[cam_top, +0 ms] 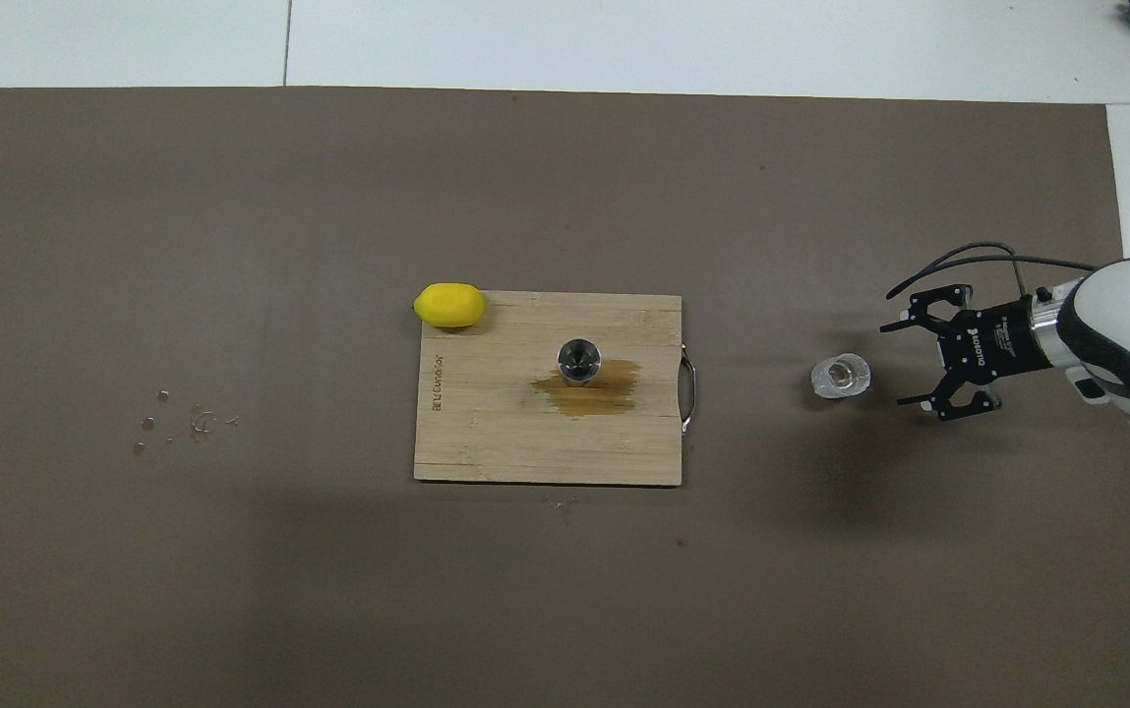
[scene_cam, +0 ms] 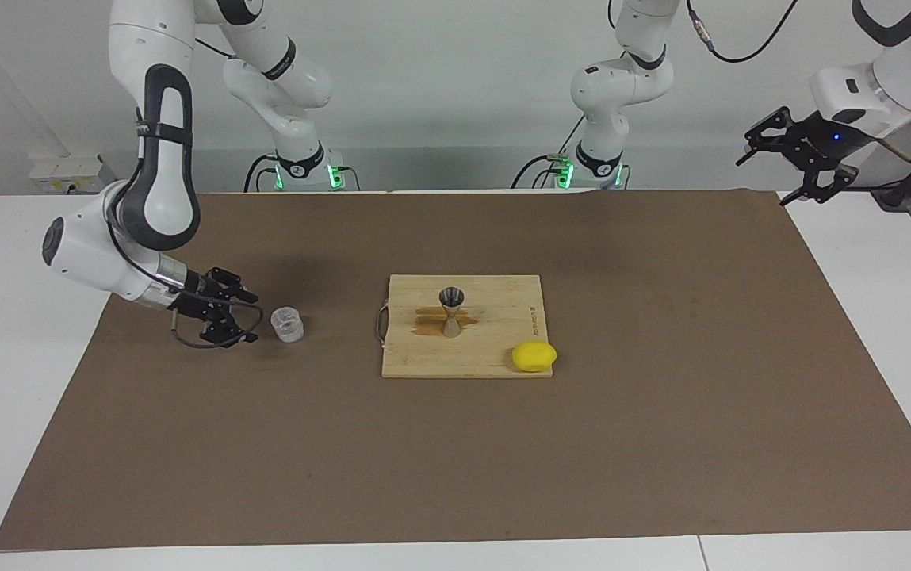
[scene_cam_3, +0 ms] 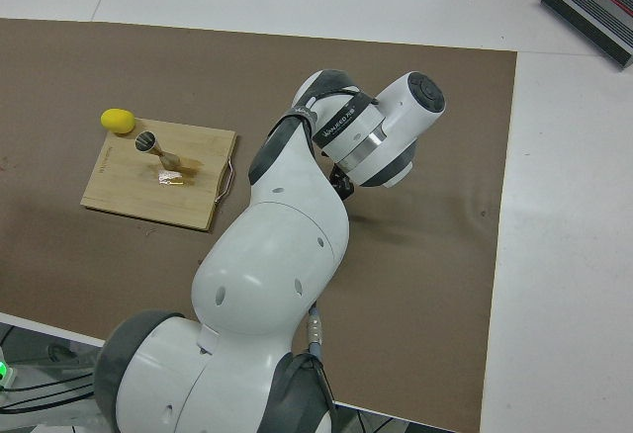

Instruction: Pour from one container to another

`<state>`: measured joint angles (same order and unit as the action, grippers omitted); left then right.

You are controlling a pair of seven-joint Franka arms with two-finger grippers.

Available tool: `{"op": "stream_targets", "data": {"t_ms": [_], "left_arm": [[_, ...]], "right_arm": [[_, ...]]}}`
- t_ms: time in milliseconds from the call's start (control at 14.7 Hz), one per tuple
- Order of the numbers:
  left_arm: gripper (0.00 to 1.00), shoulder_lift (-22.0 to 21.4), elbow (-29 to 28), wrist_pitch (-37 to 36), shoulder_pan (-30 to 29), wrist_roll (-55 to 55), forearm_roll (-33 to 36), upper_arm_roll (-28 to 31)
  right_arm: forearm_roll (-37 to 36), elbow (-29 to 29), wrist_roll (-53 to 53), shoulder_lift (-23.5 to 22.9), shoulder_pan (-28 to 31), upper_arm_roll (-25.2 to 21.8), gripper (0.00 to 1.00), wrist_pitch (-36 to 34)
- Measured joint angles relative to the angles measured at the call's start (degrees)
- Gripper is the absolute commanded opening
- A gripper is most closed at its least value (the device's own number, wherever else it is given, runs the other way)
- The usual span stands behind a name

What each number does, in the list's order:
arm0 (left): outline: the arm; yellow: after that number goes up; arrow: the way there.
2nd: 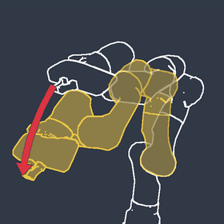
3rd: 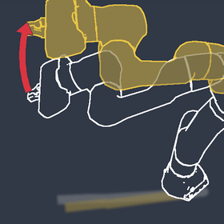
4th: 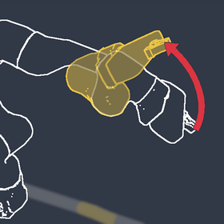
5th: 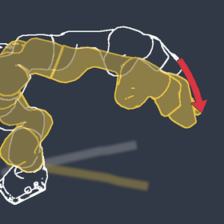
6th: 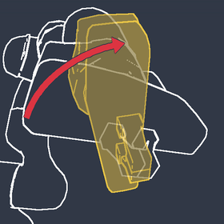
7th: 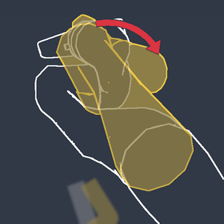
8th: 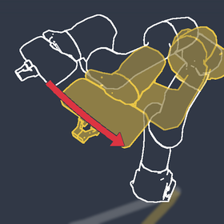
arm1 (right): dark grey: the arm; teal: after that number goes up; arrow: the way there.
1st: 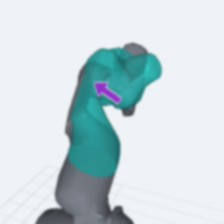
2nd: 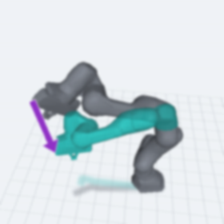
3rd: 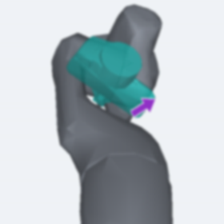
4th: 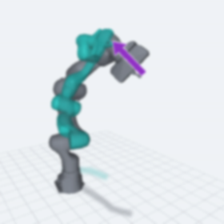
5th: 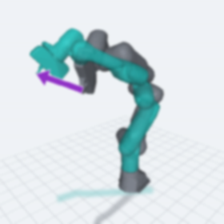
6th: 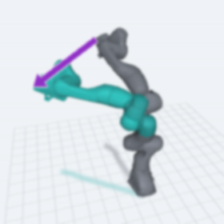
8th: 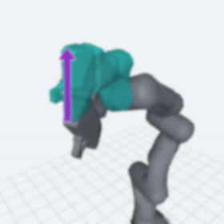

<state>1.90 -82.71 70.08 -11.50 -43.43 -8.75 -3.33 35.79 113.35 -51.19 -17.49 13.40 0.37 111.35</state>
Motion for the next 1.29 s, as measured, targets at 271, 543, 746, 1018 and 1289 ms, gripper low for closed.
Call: {"op": "stream_targets", "data": {"t_ms": [271,543,746,1018,1289], "left_arm": [[1.0,-0.3,-0.08,-0.12,0.41,12.02,0.14,-0.15],[1.0,-1.31,-0.08,-0.1,0.55,21.94,4.99,-0.07],[1.0,-2.58,-0.06,0.05,0.56,25.78,8.67,-0.07],[1.0,-3.39,-0.07,3.41,0.57,37.41,10.59,-0.27],[1.0,-3.54,-0.79,5.45,0.81,44.91,10.63,-1.48]], "right_arm": [[5.83,2.04,3.33,-2.24,0.6,0.01,0.93,0.26],[11.84,4.83,4.75,-2.31,0.12,0.37,0.88,1.92],[13.5,5.68,5.03,-2.29,-0.51,0.58,0.75,2.39],[15.17,7.0,6.06,-2.27,-0.53,0.58,0.46,3.08],[16.08,7.1,5.93,-2.11,-0.53,0.58,0.0,3.28]]}}
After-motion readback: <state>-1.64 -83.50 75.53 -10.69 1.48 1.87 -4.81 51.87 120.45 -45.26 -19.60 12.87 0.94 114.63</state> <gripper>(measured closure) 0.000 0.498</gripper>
